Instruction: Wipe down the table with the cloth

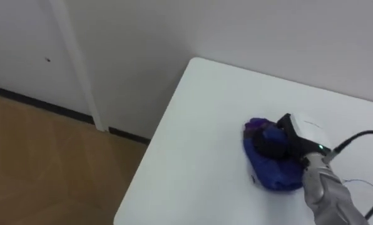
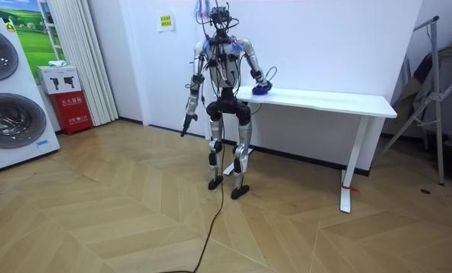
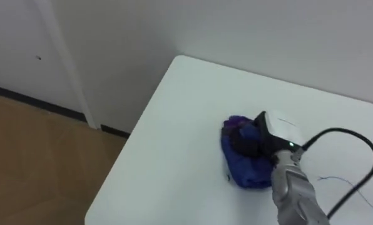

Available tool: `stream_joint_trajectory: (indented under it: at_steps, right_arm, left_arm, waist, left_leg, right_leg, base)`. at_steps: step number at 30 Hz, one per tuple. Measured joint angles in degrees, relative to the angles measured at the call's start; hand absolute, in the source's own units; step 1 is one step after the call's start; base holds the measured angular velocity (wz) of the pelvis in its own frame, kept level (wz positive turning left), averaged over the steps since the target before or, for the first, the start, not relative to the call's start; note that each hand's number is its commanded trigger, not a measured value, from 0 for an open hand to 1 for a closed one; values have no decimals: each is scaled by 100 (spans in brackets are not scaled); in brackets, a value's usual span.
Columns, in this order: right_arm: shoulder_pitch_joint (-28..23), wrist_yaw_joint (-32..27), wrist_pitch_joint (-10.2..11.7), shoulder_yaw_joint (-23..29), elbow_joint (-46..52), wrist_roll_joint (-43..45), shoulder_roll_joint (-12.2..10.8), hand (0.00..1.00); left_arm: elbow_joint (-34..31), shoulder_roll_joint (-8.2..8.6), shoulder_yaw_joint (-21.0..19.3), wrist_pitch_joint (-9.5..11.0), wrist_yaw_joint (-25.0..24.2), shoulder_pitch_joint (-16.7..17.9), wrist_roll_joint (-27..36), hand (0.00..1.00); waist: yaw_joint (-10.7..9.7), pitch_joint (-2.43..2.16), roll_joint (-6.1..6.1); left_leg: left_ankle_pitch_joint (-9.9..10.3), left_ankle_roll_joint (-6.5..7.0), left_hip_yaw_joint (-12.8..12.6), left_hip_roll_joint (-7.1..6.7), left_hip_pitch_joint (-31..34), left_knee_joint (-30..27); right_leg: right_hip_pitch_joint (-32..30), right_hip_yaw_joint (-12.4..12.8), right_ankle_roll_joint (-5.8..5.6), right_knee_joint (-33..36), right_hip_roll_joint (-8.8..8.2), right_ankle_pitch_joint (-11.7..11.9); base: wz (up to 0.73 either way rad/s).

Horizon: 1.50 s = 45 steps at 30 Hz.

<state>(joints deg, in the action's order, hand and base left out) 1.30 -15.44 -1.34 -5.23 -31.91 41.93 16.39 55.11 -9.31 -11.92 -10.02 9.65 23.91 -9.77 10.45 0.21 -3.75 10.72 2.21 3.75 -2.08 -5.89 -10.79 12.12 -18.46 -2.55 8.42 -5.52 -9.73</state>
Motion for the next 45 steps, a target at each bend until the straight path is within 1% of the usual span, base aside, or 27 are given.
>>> stream_joint_trajectory:
  at_steps: [1, 3, 5, 6, 8, 10, 11, 13, 17, 20, 23, 25, 26, 27, 28, 30, 33, 34, 35, 36, 37, 38, 39, 40, 43, 44, 45]
  right_arm:
    - [-80, -158, 109, 138, -115, -77, 3, 100]
    - [-243, -389, 205, 346, -237, -249, 5, 100]
    - [-462, -572, 326, 633, -367, -469, 10, 100]
    - [-555, -638, 341, 798, -427, -507, 38, 100]
    - [-645, -775, 446, 1087, -652, -568, 101, 100]
    - [-784, -1055, 561, 1441, -1012, -602, 171, 100]
    - [-816, -1112, 566, 1505, -1080, -615, 186, 100]
    - [-941, -1274, 566, 1676, -1249, -662, 215, 100]
    - [-933, -1315, 515, 1649, -1314, -815, 223, 100]
    - [-721, -1231, 265, 1477, -1263, -829, 213, 100]
    - [-480, -981, -229, 1259, -936, -743, 176, 100]
    - [-259, -487, -701, 925, -485, -383, 179, 100]
    - [-190, -351, -772, 789, -379, -286, 179, 100]
    - [-40, -103, -860, 482, -212, -94, 166, 100]
    - [97, 111, -932, 188, -13, 54, 170, 100]
    - [236, 385, -947, -145, 214, 175, 168, 100]
    - [415, 561, -895, -210, 220, 210, 170, 100]
    - [445, 529, -815, -181, 104, 189, 178, 100]
    - [416, 489, -758, -149, 47, 117, 184, 100]
    - [289, 398, -561, -52, -77, -28, 185, 100]
    - [193, 223, -351, 60, -231, -197, 184, 100]
    - [132, 133, -267, 122, -279, -245, 183, 100]
    - [-2, -69, -98, 261, -437, -378, 186, 100]
    - [-174, -269, 76, 469, -597, -470, 180, 100]
    - [-584, -761, 384, 1030, -1000, -903, 169, 100]
    - [-652, -838, 441, 1154, -1084, -988, 166, 100]
    - [-775, -997, 517, 1376, -1258, -1096, 168, 100]
  left_arm:
    - [-3, -25, -80, 39, -16, -3, 1, 0]
    - [-3, -65, -165, 98, -20, -41, 2, 0]
    - [-3, -86, -295, 137, -16, -56, 2, 0]
    - [0, -87, -381, 139, -15, -52, 2, 0]
    - [-3, -112, -402, 139, -15, -53, -4, 0]
    - [-65, -108, -434, 139, -14, -57, -138, 0]
    - [-77, -105, -440, 139, -15, -55, -186, 0]
    - [-132, -99, -490, 151, -11, -125, -222, 0]
    - [-130, -37, -443, 162, -5, -224, -232, 0]
    - [-97, -27, -111, 163, 89, -237, -215, 0]
    - [-69, 38, 50, 115, 90, -287, -205, 0]
    - [-57, 134, 118, 70, 86, -285, -218, 0]
    - [-57, 151, 124, 53, 85, -292, -217, 0]
    - [-58, 158, 159, 29, 80, -307, -212, 0]
    - [-54, 154, 209, 20, 78, -323, -199, 0]
    - [-47, 151, 273, -8, 72, -316, -153, 0]
    - [-51, 162, 313, -50, -10, -251, -96, 0]
    - [-49, 138, 298, -56, -25, -137, -83, 0]
    - [-49, 132, 258, -56, -28, -84, -83, 0]
    - [-50, 111, 179, -57, -41, 12, -83, 0]
    - [-48, 103, 80, -54, -46, 61, -83, 0]
    - [-45, 101, 24, -53, -47, 68, -84, 0]
    - [2, 95, -77, -39, -47, 87, -94, 0]
    - [39, 93, -164, -33, -48, 62, -107, 0]
    - [43, 71, -343, 42, -38, 51, -131, 0]
    - [43, 67, -396, 50, -35, 50, -145, 0]
    - [43, 28, -423, 56, -31, 56, -171, 0]
  waist:
    - [-30, -15, 25]
    - [-78, -35, 56]
    - [-121, -70, 91]
    - [-218, -109, 101]
    - [-386, -126, 96]
    - [-534, -148, 94]
    - [-561, -148, 93]
    - [-614, -177, 70]
    - [-573, -180, 72]
    - [-497, -174, 86]
    - [-367, -149, 107]
    - [-211, -112, 131]
    - [-193, -97, 118]
    - [-161, -78, 130]
    - [-96, 4, 90]
    - [-9, 40, 90]
    - [111, 47, 57]
    - [107, 22, 42]
    - [99, 14, 33]
    - [73, -2, -8]
    - [27, -1, -52]
    - [0, -6, -74]
    - [-58, -10, -92]
    - [-125, -19, -86]
    - [-267, -75, -20]
    - [-294, -82, -7]
    - [-388, -119, 11]
  left_leg:
    - [2, 6, 1, -28, -20, 2]
    - [10, 32, -17, -59, -52, 5]
    - [36, 69, -30, -74, -72, 14]
    - [44, 82, -31, -91, -75, 4]
    - [43, 101, 20, -160, -90, -20]
    - [62, 139, 87, -167, -136, -60]
    - [68, 145, 88, -168, -162, -63]
    - [93, 150, 88, -168, -199, -93]
    - [96, 148, 54, -165, -230, -101]
    - [96, 143, -36, -152, -278, -87]
    - [96, 125, -181, -130, -263, -78]
    - [107, 87, -202, -78, -219, -69]
    - [103, 80, -192, -67, -196, -69]
    - [88, 57, -181, -58, -157, -73]
    - [73, 33, -180, -54, -146, -68]
    - [57, 16, -128, -45, -119, -65]
    - [36, 32, -36, -68, 7, -70]
    - [23, 38, -41, -62, 16, -60]
    - [21, 39, -37, -63, 10, -61]
    - [22, 41, -22, -64, 8, -72]
    - [23, 42, 15, -73, 18, -89]
    - [23, 43, 24, -74, 16, -87]
    - [28, 52, 24, -73, -13, -87]
    - [44, 76, 21, -76, -88, -87]
    - [104, 133, -20, -84, -222, -54]
    - [129, 143, -26, -86, -250, -62]
    - [180, 164, -20, -91, -289, -104]
  right_leg:
    - [16, -42, -22, 22, -26, -13]
    - [51, -46, -68, 19, -63, -42]
    - [103, -33, -71, 27, -77, -44]
    - [114, -25, -76, 32, -92, -46]
    - [160, -59, -103, 21, -127, -51]
    - [234, -20, -122, 27, -143, -51]
    - [260, 0, -126, 29, -143, -48]
    - [303, 23, -143, 31, -141, -38]
    - [314, 69, -169, 38, -139, -21]
    - [315, 97, -170, 36, -130, -21]
    - [223, 144, -170, 38, -113, -21]
    - [111, 173, -134, 78, -76, 1]
    - [62, 175, -128, 114, -66, 5]
    - [-3, 169, -111, 141, -39, 15]
    - [-28, 173, -89, 142, -10, 25]
    - [-44, 168, -67, 130, 13, 17]
    - [-141, 112, -47, 103, 1, -9]
    - [-144, 108, -55, 93, -7, -31]
    - [-119, 104, -56, 66, -7, -32]
    - [-89, 80, -58, 16, -7, -33]
    - [-79, 32, -60, 23, -8, -31]
    - [-69, -6, -60, 27, -17, -31]
    - [-9, -72, -61, 22, -28, -30]
    - [82, -76, -62, 21, -41, -30]
    - [244, -48, -76, 38, -62, -22]
    - [282, -63, -78, 34, -65, -23]
    - [340, -81, -87, 48, -72, -28]
  base:
    - [10]
    - [-2]
    - [-2]
    - [4]
    - [10]
    - [10]
    - [0]
    - [-5]
    - [-8]
    - [-18]
    - [-37]
    - [-47]
    - [-28]
    - [-15]
    - [-9]
    - [11]
    - [20]
    - [19]
    - [14]
    - [15]
    - [19]
    - [27]
    - [35]
    - [37]
    - [16]
    - [-6]
    - [0]
